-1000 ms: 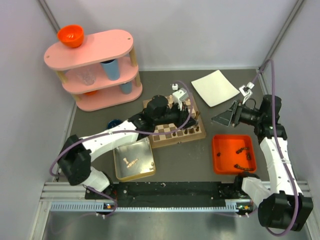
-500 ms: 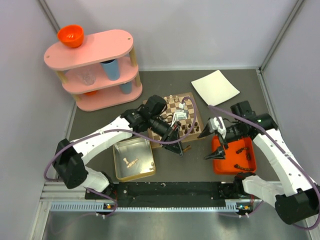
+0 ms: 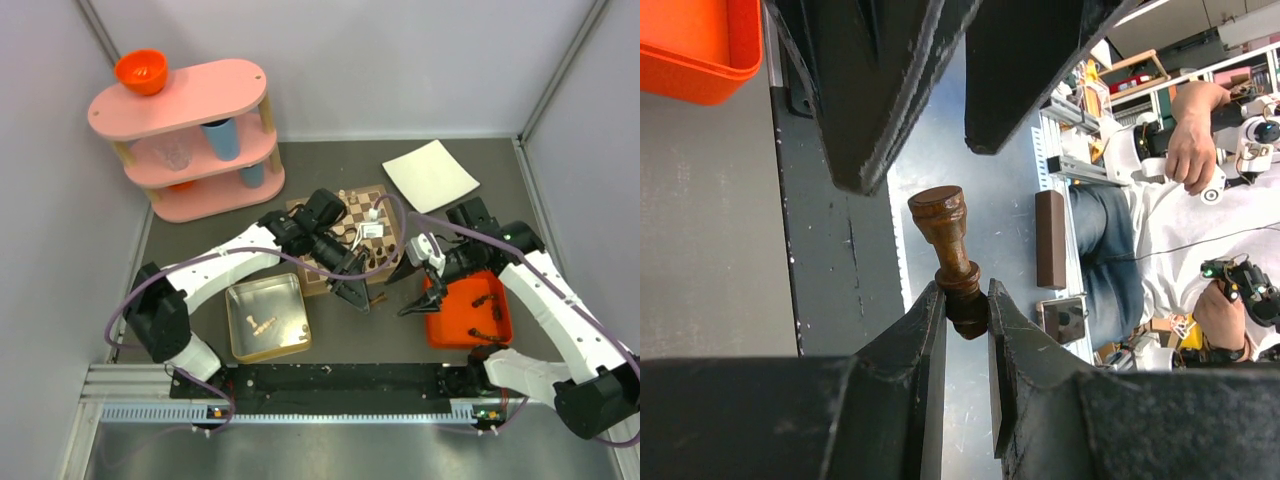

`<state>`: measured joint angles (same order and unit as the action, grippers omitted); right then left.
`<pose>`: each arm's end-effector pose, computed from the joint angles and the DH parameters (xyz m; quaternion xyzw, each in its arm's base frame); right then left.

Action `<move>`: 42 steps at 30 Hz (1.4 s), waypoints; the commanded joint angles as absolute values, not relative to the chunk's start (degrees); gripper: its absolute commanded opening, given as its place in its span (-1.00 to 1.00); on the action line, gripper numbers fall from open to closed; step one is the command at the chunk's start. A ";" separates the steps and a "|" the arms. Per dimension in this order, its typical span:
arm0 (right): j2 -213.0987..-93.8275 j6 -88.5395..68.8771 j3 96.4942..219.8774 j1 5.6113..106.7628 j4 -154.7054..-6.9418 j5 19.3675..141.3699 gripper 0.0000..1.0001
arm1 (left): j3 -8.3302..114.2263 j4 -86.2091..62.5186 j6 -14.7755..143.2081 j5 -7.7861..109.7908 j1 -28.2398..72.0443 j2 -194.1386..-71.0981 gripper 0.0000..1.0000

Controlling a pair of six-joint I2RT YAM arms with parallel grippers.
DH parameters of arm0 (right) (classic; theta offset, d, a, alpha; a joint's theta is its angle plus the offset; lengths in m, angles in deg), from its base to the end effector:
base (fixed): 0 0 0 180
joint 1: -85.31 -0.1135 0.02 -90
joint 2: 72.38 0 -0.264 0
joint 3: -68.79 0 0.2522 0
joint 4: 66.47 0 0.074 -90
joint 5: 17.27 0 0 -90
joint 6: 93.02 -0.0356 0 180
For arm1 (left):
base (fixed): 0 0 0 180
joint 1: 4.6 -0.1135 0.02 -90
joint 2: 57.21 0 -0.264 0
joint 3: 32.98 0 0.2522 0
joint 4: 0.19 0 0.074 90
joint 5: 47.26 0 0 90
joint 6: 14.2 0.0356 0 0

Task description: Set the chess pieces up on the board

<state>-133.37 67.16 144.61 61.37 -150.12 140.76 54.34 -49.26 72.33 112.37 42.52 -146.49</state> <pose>0.1395 0.0981 0.3275 -0.6665 0.4798 0.4459 0.3560 0.1954 -0.2594 0.3017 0.4645 0.6477 -0.6036 0.0176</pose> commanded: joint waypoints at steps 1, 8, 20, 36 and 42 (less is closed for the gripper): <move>-133.99 64.84 147.33 59.83 -146.59 145.59 0.28 | 56.01 -41.83 67.89 114.46 43.04 -146.95 -1.00; -134.17 61.85 146.01 59.39 -144.13 146.38 -0.03 | 54.52 -32.86 60.86 114.55 43.04 -148.27 -1.00; -131.98 57.90 143.55 59.39 -141.75 143.13 -1.00 | 52.76 -28.19 56.02 112.97 41.55 -146.69 -0.59; -128.98 -1.93 129.06 69.14 -90.76 151.30 -1.00 | 13.93 34.53 41.16 74.40 40.73 -116.98 0.68; -129.69 -28.22 123.69 69.14 -64.01 152.88 -1.00 | 12.95 43.17 52.57 71.66 46.38 -122.07 0.70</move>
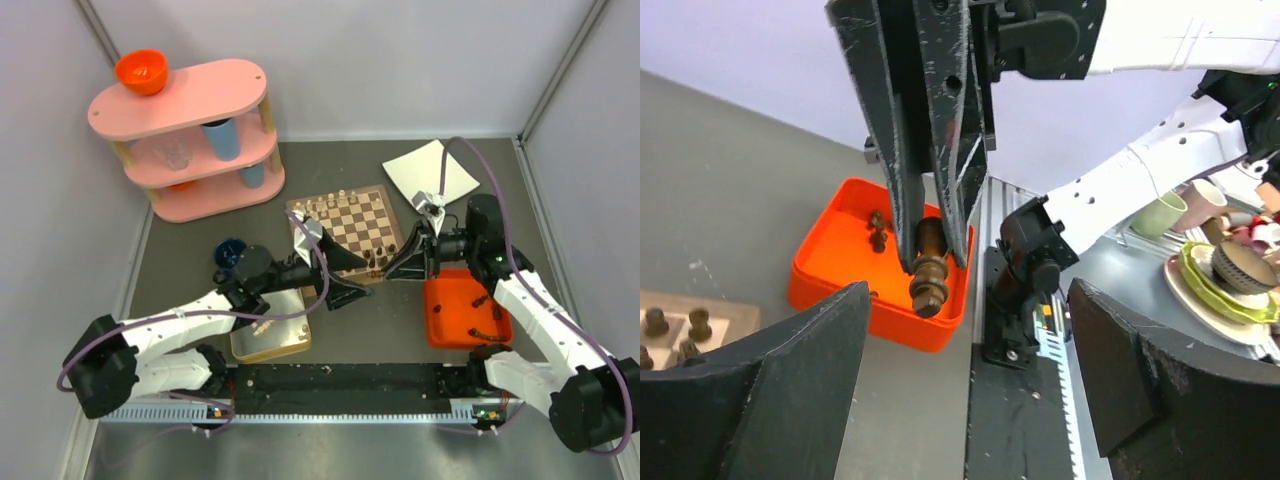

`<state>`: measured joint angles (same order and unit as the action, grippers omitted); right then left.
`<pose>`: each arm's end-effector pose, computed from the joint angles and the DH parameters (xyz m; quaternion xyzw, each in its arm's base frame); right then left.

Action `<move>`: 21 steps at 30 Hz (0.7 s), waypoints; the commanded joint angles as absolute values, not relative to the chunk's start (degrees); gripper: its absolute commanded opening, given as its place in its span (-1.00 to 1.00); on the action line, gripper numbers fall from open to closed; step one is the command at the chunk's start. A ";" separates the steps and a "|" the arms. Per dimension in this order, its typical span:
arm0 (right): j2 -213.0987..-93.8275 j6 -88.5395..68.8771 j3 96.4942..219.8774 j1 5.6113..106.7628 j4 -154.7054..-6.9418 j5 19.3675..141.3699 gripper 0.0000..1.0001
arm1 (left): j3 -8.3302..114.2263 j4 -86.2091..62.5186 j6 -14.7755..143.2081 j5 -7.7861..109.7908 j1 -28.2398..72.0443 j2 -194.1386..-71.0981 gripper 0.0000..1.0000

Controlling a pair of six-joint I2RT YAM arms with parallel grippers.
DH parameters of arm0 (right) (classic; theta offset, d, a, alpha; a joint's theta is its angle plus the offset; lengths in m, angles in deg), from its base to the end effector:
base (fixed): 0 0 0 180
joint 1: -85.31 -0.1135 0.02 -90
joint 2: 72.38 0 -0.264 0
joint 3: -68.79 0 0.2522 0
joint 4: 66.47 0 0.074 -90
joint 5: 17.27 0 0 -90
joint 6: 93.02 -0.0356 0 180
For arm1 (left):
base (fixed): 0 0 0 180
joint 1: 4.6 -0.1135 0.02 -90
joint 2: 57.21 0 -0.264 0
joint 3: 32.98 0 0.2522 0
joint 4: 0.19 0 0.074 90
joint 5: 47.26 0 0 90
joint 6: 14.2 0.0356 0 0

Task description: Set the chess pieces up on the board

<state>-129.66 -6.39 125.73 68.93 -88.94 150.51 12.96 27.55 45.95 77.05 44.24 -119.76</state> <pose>0.1865 0.0911 0.3025 -0.4186 0.6048 0.5891 0.3346 0.1438 -0.1950 0.2956 0.3248 0.5610 -0.6128 0.4519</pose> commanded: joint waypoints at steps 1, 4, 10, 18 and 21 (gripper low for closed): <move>-129.69 -30.68 123.34 69.23 -62.49 153.41 -1.00 | 12.34 43.96 56.94 71.83 46.55 -122.42 0.71; -129.34 -31.84 122.63 69.14 -60.89 154.02 -1.00 | 11.63 46.60 64.16 70.96 46.82 -122.87 0.71; -129.42 -36.57 122.37 69.23 -55.55 154.73 -1.00 | 13.56 48.45 67.89 72.18 46.99 -125.15 0.66; -129.95 -40.37 121.14 69.14 -50.87 154.64 -1.00 | 12.86 54.86 63.32 76.57 47.08 -128.49 0.26; -129.95 -40.28 120.96 69.14 -50.78 154.55 -1.00 | 12.77 57.23 62.00 77.45 46.99 -129.11 0.15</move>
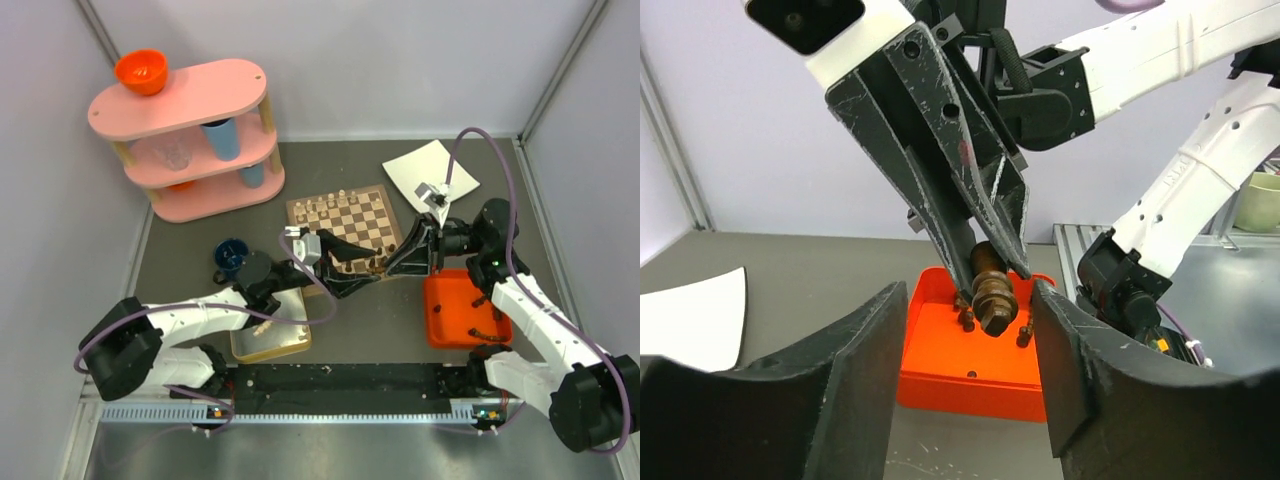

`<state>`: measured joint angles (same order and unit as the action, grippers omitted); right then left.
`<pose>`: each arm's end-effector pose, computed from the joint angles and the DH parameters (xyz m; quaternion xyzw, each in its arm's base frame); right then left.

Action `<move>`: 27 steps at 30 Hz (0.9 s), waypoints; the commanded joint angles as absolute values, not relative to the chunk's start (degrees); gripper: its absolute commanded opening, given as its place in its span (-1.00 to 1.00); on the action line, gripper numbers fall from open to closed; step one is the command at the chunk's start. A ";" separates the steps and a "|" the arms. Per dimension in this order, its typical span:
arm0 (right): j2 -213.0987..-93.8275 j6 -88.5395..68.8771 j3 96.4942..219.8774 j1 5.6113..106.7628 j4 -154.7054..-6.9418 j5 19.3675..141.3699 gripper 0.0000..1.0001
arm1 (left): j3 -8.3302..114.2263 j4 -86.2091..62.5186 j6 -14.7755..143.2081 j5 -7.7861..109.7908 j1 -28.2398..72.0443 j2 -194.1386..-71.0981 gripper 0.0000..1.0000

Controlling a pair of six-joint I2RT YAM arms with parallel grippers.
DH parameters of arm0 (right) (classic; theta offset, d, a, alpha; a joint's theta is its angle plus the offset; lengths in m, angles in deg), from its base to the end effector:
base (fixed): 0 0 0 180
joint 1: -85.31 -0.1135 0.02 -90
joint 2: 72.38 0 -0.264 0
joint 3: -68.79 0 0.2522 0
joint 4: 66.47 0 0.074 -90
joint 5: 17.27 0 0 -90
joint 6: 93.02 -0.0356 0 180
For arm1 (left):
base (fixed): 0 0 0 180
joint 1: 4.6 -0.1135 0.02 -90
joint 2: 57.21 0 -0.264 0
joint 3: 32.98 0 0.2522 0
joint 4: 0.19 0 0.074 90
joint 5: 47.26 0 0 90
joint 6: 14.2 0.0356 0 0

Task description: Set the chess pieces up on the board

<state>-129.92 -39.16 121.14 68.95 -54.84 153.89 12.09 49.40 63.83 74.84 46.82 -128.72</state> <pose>0.1901 0.0925 0.3224 -0.3910 0.5818 0.6392 0.3163 0.1460 -0.2134 0.2925 0.3959 0.4204 -0.5510 0.6024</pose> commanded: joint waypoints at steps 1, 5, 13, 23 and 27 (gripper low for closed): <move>-130.04 -40.20 120.96 69.14 -50.78 154.55 -1.00 | 12.60 58.11 61.56 77.46 46.99 -129.37 0.13; -130.13 -40.02 120.96 69.23 -50.96 154.55 -1.00 | 12.59 60.85 60.15 78.42 47.08 -130.25 -0.29; -130.13 -39.93 121.05 69.23 -51.14 154.64 -1.00 | 11.54 57.60 60.32 78.61 47.00 -128.85 -0.11; -130.21 -40.81 121.14 69.14 -50.35 154.55 -1.00 | 11.98 50.56 64.02 78.77 47.00 -127.08 -0.19; -130.30 -40.63 120.79 69.14 -50.35 154.47 -1.00 | 12.24 51.70 63.05 79.30 46.99 -127.96 -0.31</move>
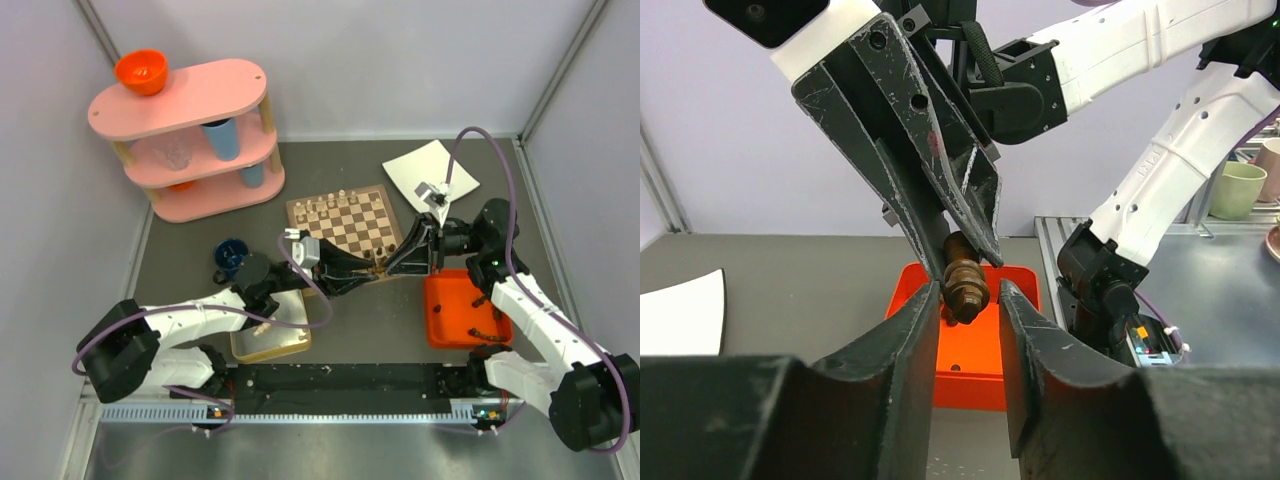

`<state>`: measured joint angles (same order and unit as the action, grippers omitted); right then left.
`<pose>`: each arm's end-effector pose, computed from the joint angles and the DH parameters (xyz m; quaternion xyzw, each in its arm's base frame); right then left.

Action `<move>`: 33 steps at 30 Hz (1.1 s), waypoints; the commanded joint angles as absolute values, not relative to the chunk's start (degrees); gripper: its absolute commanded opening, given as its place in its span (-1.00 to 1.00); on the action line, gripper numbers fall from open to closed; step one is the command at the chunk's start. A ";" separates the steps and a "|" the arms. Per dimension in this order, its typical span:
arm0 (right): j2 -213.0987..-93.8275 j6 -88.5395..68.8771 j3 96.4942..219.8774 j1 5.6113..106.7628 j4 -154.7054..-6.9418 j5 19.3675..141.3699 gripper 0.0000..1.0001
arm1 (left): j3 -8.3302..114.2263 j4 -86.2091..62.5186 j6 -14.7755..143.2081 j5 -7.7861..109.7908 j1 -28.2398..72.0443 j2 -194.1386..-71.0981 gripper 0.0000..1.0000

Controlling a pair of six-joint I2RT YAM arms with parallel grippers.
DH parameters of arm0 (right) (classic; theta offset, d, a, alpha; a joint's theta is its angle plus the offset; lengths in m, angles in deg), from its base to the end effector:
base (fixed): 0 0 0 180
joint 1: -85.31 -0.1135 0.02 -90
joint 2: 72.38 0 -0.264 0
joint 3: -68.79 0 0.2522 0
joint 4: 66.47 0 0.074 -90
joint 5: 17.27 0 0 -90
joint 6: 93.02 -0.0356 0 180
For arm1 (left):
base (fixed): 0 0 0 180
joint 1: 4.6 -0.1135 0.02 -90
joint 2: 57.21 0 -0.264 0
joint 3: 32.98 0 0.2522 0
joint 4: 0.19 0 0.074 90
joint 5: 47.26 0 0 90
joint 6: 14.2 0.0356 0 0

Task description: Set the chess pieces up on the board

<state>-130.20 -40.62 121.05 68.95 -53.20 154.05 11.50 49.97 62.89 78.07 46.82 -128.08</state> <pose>0.1907 0.0927 0.3232 -0.3903 0.5810 0.6412 0.3146 0.1421 -0.2112 0.2924 0.4116 0.4076 -0.5652 0.5873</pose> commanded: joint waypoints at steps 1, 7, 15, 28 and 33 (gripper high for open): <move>-130.30 -40.63 120.78 69.14 -50.35 154.38 -1.00 | 12.50 51.71 62.79 79.48 46.99 -127.96 -0.36; -130.30 -39.49 120.70 69.14 -51.84 154.20 -1.00 | 12.60 52.23 62.17 79.48 47.00 -127.96 -0.32; -130.39 -39.05 120.78 69.23 -52.10 153.94 -1.00 | 12.95 52.41 60.86 80.01 47.00 -128.40 -0.59; -129.69 -9.87 134.49 80.27 -88.58 152.28 0.98 | 15.83 28.29 57.35 76.24 43.66 -119.89 -1.00; -128.72 -6.99 133.89 93.30 -92.08 145.16 0.98 | 28.12 -15.64 56.64 65.87 40.23 -116.97 -1.00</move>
